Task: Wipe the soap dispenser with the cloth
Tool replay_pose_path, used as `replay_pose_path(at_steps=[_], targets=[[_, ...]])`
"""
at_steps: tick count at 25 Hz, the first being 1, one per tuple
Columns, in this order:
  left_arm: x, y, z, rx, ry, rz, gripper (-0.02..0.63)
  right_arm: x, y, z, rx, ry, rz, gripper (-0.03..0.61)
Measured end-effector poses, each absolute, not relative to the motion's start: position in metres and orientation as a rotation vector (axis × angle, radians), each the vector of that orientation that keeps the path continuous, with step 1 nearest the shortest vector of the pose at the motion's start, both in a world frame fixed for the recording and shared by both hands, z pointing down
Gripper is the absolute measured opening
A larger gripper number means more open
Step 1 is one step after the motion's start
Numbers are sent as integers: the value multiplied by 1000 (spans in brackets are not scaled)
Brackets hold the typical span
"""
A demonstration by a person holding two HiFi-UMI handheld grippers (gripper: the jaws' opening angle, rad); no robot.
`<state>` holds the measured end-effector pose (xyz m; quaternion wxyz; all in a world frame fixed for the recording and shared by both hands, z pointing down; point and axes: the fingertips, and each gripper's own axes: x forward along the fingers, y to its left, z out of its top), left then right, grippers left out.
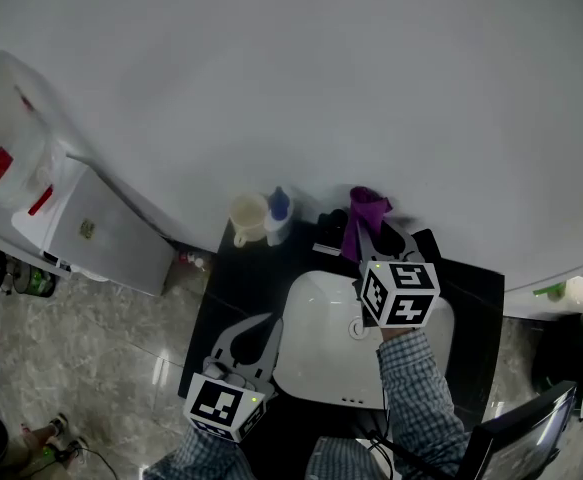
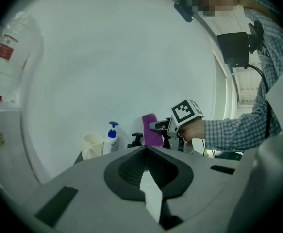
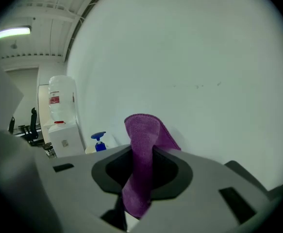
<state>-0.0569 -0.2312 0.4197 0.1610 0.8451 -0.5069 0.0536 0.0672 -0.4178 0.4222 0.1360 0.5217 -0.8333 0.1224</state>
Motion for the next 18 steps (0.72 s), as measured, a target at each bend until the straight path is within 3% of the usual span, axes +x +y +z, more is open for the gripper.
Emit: replay_pose_path(at_steps=[18], targets=[[-79,-221,429,2350,-1508,164,11,-9,-385,499,1152,-2403,348,89]])
